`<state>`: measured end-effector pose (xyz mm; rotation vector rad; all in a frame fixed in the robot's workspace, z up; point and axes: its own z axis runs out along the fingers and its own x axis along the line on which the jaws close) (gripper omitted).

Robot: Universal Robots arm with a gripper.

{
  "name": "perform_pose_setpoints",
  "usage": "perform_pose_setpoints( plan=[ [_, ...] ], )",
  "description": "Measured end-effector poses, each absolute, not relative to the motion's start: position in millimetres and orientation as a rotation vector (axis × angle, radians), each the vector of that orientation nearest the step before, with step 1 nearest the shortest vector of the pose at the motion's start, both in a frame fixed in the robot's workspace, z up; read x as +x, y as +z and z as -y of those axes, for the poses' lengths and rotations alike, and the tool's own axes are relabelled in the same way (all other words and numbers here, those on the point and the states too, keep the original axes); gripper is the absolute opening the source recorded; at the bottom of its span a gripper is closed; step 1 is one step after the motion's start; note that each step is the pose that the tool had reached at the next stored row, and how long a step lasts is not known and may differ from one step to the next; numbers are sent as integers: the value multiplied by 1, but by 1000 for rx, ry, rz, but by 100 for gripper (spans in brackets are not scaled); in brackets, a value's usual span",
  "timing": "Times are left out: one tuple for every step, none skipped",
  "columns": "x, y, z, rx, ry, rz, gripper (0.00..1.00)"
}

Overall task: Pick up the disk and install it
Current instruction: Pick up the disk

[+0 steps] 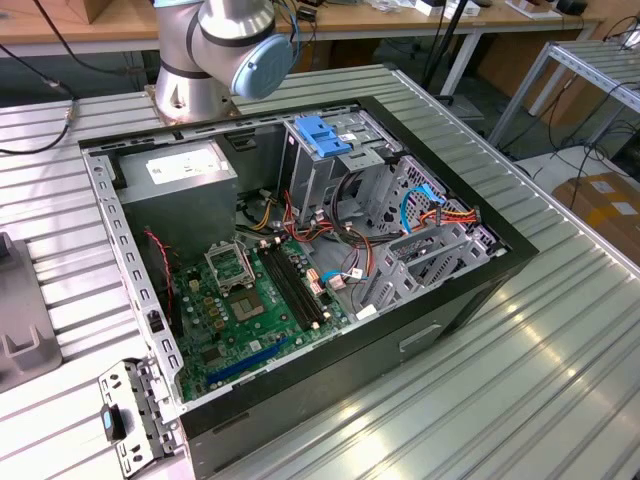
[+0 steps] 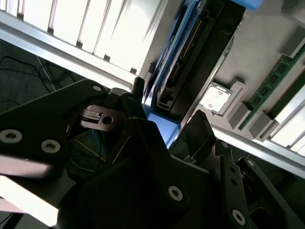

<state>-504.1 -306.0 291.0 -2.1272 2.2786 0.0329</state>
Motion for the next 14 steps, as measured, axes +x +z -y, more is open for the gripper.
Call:
perform_pose_setpoints(
  plan=[
    [-504,291,306,-2127,33,-2279,62],
    [-504,291,306,-2127,33,-2279,62],
    [-504,291,306,-2127,33,-2279,62],
    [-504,291,306,-2127,33,-2279,62],
    [-504,291,306,-2127,33,-2278,62],
    [-504,291,306,-2127,34,-2278,62],
    [-504,291,306,-2127,34,-2278,60],
    [-504,291,306,-2127,34,-2278,53],
    [-504,291,306,-2127,34,-2278,47],
    [-504,291,306,-2127,34,-2278,47],
    [-504,291,306,-2127,35,-2278,41],
    [-504,291,306,-2127,35,-2278,38],
    [-504,291,306,-2126,35,-2278,38],
    [-504,291,306,-2126,35,-2278,38]
  ],
)
